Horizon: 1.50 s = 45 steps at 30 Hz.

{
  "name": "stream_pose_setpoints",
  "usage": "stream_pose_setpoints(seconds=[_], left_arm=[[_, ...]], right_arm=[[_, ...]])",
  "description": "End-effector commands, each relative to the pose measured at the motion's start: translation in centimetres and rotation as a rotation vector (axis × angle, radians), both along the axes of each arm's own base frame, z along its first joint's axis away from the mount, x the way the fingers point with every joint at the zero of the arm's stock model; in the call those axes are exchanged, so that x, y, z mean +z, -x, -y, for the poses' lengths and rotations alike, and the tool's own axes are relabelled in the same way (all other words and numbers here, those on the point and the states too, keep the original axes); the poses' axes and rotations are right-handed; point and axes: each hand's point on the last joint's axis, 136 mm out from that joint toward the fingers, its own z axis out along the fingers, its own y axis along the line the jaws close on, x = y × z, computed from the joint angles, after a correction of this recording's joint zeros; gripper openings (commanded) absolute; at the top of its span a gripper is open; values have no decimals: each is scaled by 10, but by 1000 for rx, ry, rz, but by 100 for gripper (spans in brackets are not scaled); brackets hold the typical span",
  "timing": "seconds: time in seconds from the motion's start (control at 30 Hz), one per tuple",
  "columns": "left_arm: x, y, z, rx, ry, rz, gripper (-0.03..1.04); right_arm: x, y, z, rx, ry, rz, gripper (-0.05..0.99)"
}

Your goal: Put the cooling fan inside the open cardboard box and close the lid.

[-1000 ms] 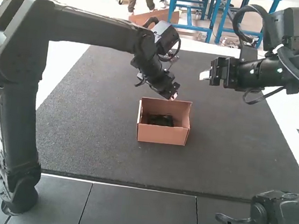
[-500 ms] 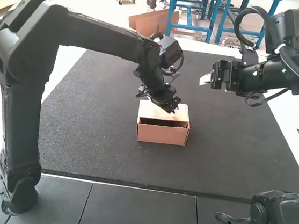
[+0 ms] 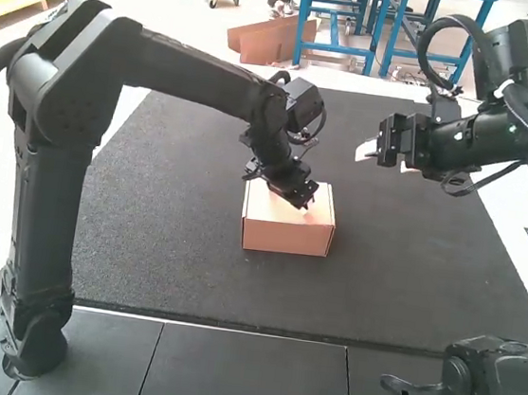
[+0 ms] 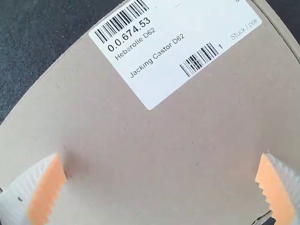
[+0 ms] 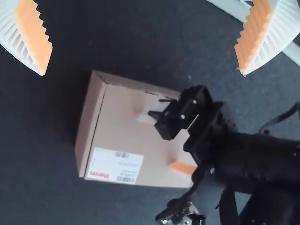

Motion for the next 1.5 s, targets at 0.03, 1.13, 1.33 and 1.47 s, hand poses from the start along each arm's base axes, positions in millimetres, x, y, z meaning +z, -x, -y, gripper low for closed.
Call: stream_pose_setpoints(seconds=[0.03, 1.13, 1.33, 1.47], left_arm=[[72, -31, -4, 71, 123, 124, 97], [286, 41, -211, 360, 536, 1036, 97], [269, 68, -223, 357, 579, 1147, 97], [264, 89, -229, 334, 603, 1259, 97]], right_arm=[[38, -16, -1, -27, -65, 144, 90], [52, -46, 79, -358, -77, 646, 91], [40, -31, 95, -373, -30, 745, 91], [39, -22, 102, -401, -36, 800, 91]])
